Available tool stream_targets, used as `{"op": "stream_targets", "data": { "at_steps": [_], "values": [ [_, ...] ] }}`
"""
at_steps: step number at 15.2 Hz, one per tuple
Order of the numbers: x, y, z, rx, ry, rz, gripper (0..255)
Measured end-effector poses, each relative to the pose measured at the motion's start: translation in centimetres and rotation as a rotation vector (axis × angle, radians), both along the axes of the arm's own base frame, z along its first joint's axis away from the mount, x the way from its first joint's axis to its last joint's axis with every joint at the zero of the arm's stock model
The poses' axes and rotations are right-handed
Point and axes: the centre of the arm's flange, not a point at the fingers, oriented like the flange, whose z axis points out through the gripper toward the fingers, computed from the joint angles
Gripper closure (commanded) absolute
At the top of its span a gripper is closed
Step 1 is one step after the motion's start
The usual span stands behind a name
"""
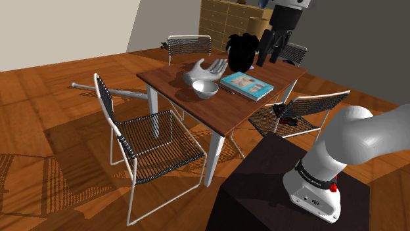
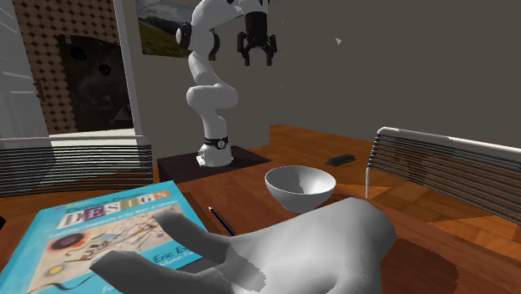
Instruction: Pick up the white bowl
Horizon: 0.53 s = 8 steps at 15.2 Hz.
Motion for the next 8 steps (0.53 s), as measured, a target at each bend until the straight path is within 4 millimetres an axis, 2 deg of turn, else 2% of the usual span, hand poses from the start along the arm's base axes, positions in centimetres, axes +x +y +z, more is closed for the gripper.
{"op": "stream_targets", "data": {
  "at_steps": [3, 8],
  "values": [
    [1.1, -0.2, -0.7, -0.001, 0.003, 0.001, 0],
    [6.8, -1.0, -4.2, -0.002, 0.015, 0.005, 0]
  ]
}}
